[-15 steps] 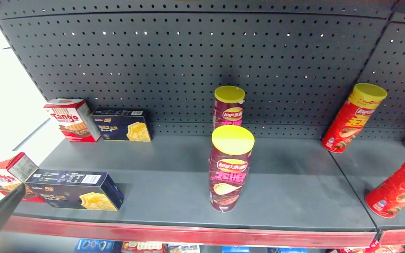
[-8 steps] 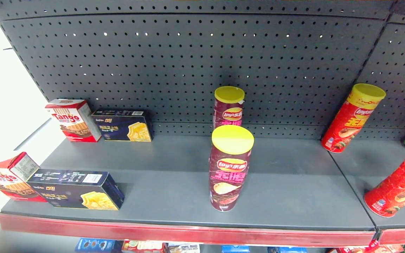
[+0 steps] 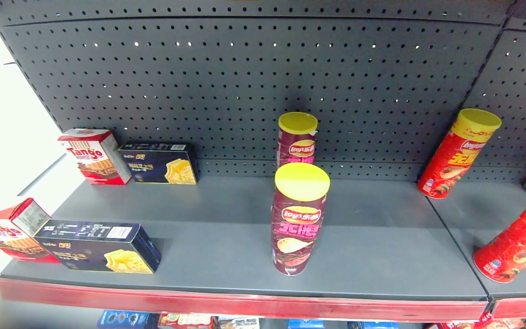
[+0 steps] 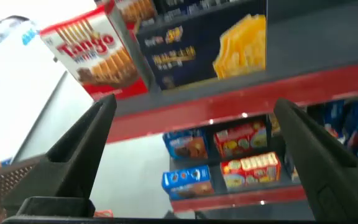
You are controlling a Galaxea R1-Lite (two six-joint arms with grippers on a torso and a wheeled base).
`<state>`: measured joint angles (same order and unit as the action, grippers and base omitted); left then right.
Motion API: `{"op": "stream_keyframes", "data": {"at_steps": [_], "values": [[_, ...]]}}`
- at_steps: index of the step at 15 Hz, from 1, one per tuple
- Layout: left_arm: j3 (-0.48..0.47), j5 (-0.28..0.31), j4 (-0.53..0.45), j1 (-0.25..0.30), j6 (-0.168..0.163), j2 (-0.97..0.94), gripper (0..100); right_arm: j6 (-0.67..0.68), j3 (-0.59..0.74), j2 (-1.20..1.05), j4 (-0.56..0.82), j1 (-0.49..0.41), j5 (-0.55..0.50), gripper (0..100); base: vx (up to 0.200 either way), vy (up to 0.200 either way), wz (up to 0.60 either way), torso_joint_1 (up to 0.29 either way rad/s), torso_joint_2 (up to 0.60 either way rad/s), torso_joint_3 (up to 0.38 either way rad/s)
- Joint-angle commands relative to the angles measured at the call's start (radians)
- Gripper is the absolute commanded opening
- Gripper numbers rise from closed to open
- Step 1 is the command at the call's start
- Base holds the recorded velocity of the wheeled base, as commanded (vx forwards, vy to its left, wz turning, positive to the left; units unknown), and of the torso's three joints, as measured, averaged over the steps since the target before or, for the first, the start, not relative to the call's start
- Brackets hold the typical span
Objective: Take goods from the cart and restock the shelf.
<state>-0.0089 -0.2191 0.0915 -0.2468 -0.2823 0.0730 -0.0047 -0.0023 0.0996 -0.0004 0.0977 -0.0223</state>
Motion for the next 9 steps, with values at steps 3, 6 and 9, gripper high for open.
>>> {"op": "stream_keyframes", "data": {"at_steps": [3, 6, 9], "values": [[0.009, -0.006, -0.022, 0.0, 0.012, 0.002, 100, -0.001, 0.002, 0.0, -0.001, -0.001, 0.001, 100, 0.0, 0.0, 0.0, 0.0, 0.0, 0.0], [0.009, -0.002, -0.026, -0.005, 0.028, 0.002, 100, -0.001, 0.002, 0.0, -0.001, 0.001, 0.001, 100, 0.0, 0.0, 0.0, 0.0, 0.0, 0.0], [0.0, 0.227, -0.058, -0.074, 0.127, -0.004, 100, 0.0, 0.002, 0.0, -0.001, 0.001, 0.001, 100, 0.0, 0.0, 0.0, 0.0, 0.0, 0.0]]}}
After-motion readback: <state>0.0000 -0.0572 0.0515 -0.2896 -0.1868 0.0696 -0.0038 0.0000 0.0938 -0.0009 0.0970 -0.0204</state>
